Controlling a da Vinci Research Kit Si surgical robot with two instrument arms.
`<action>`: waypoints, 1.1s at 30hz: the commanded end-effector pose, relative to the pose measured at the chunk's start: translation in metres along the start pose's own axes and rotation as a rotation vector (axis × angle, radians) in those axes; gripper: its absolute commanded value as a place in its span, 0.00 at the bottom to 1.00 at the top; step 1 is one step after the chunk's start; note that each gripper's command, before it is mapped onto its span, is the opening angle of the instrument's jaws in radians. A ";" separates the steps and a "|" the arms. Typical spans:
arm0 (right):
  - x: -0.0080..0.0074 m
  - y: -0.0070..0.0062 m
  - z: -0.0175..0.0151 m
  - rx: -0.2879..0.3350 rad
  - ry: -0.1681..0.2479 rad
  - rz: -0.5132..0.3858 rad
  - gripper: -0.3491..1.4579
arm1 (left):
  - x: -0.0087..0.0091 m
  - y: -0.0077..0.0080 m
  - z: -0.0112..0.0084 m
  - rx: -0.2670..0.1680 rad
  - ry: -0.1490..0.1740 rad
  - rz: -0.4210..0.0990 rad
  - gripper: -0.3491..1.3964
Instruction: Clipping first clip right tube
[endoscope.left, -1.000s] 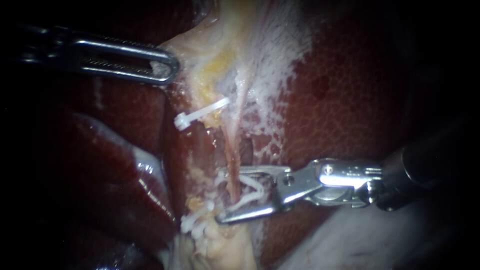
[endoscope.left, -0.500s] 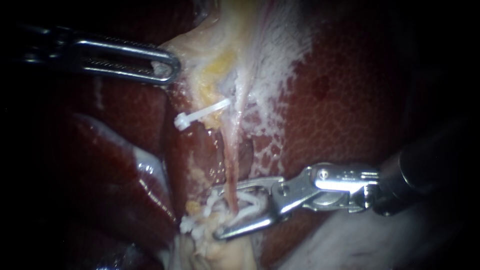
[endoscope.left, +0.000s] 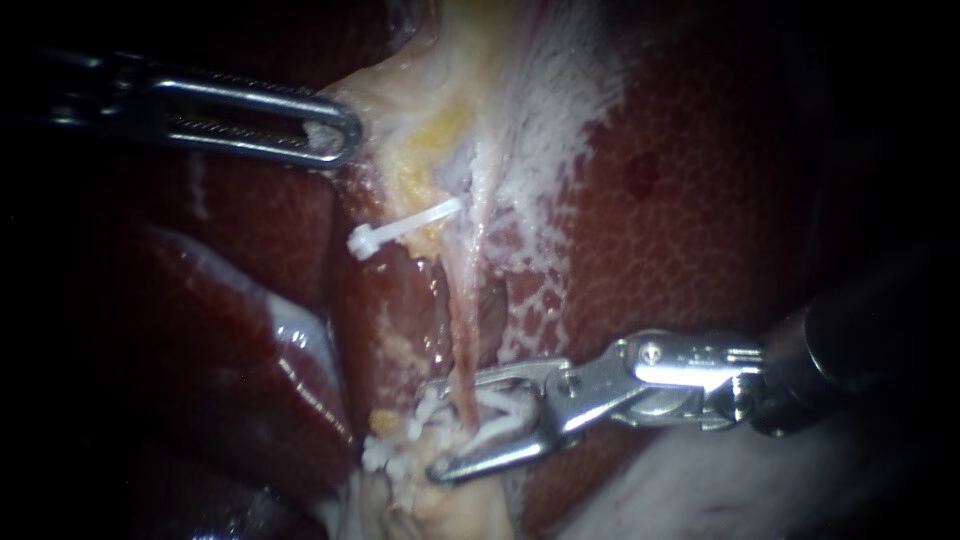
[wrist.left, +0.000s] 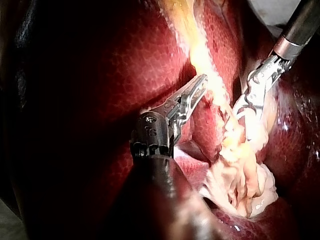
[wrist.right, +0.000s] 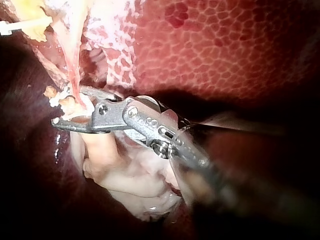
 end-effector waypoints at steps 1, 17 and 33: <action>-0.0002 0.0000 0.0000 -0.001 -0.003 0.002 0.38 | 0.0000 0.0000 0.0000 0.000 0.000 0.000 0.12; -0.0001 0.0015 -0.0015 -0.006 -0.045 0.025 0.00 | 0.0001 0.0000 0.0000 0.000 0.000 0.000 0.12; -0.0006 0.0015 -0.0015 0.001 -0.054 0.034 0.00 | 0.0001 0.0001 0.0000 0.000 0.000 0.000 0.12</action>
